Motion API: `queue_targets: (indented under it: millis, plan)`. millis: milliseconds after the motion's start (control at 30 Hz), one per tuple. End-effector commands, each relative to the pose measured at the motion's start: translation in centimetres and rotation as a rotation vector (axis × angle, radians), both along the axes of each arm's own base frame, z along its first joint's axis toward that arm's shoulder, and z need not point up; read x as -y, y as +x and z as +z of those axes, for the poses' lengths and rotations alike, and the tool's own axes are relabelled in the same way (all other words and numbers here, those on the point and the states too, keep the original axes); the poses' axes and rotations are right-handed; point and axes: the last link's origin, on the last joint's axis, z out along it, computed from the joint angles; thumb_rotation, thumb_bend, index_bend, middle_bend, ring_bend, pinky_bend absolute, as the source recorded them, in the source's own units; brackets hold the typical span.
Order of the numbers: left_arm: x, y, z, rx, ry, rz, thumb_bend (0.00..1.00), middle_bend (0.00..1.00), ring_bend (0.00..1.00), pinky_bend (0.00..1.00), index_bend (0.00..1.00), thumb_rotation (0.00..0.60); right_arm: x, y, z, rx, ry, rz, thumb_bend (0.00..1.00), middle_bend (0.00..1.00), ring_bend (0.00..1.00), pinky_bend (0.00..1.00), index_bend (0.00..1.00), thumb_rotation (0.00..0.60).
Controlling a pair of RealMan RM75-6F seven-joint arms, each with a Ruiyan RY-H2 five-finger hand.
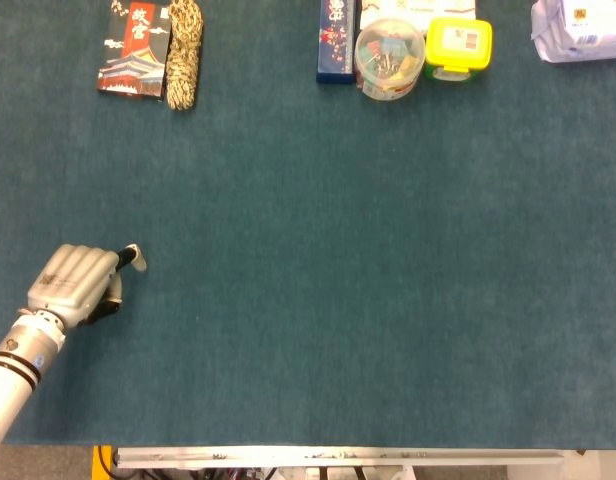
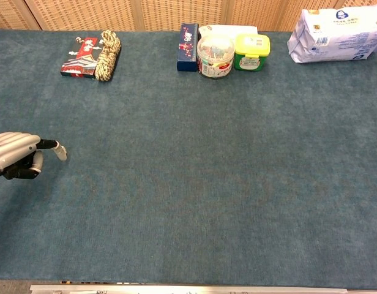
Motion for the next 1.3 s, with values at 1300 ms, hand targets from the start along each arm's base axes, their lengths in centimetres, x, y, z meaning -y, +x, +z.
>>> queue_targets:
  millis: [1300]
  plan:
    - [-0.68, -0.82, 0.02, -0.056, 0.052, -0.004, 1.00, 1.00, 1.00, 1.00, 0.31, 0.600, -0.08, 0.00, 0.09, 0.000, -0.004, 0.001, 0.10, 0.43, 0.32, 0.45, 0.53, 0.600]
